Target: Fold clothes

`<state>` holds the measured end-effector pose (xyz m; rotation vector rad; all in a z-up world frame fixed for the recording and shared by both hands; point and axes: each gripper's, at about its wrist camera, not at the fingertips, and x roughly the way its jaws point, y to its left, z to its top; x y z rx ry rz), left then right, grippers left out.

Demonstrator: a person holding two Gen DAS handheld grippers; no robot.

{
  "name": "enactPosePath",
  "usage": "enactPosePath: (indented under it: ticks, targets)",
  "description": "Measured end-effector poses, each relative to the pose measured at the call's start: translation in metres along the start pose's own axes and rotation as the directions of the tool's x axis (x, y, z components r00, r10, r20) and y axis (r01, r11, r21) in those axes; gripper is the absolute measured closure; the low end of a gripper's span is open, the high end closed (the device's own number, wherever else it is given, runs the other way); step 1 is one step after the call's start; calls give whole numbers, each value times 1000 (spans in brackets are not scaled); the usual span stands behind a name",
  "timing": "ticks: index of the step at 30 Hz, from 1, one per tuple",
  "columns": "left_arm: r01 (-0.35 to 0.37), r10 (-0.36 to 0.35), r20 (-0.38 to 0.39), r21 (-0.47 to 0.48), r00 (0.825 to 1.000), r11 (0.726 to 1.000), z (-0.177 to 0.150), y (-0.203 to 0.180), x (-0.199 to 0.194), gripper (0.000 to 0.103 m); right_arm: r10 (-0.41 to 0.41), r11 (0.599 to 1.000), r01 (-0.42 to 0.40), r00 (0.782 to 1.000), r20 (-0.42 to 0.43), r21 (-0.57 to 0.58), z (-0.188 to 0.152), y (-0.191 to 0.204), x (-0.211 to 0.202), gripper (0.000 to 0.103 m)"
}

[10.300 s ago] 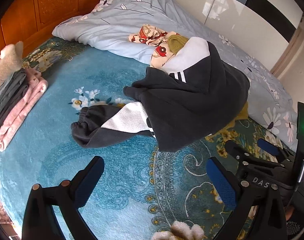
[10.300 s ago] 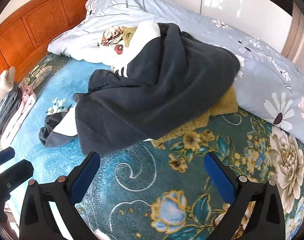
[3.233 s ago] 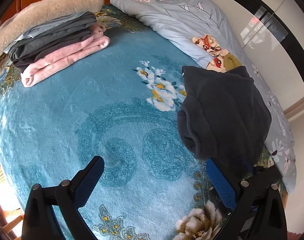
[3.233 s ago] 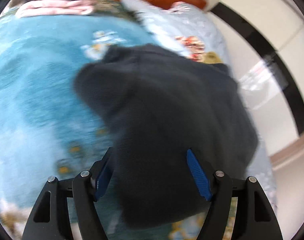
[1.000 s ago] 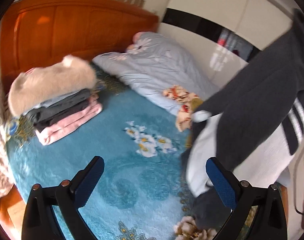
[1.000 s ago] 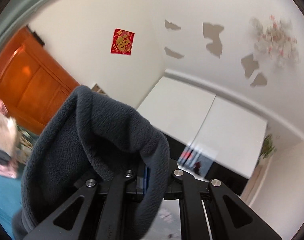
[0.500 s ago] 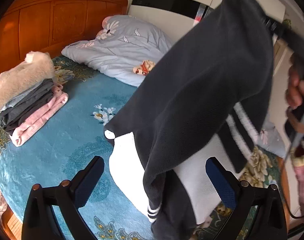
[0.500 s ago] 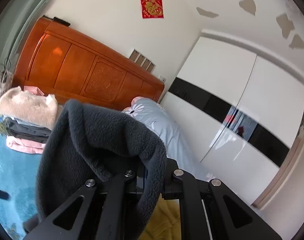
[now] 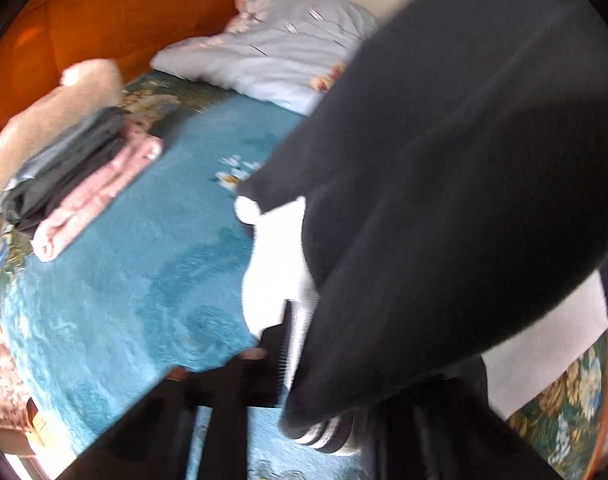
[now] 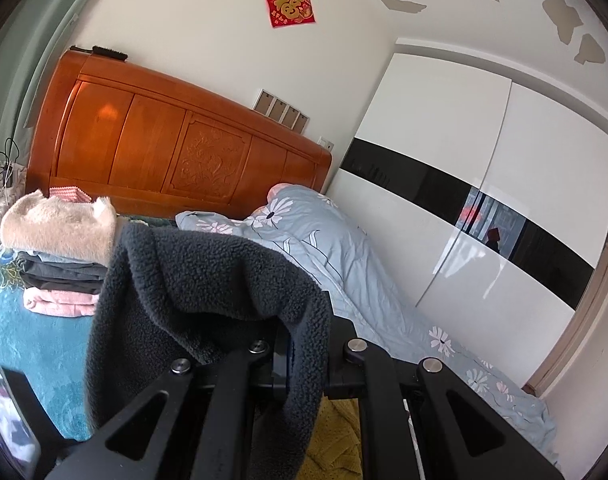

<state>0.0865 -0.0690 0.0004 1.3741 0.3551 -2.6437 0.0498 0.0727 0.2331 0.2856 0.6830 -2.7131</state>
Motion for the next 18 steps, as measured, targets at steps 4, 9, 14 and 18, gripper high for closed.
enactPosePath:
  ticks: [4,9,14,18]
  targets:
    - [-69,71,135,-21,988,997,20,22,-47,96,-26,1000,26,1000,-7,2,0,-7,-1,94]
    - [-150,161,298,-59,941,987,45,49,-105,96,-29,997,31,999,-29,76,9,-32,-4,94]
    - [-195,189,477,-39,858,980,62,54,-184,97,-73,994,71,997,29,84,30,-51,-33,94]
    - [-182,158,581,-17,798,983,55,57,-249,97,-102,993,95,990,95,72,44,-59,-70,94]
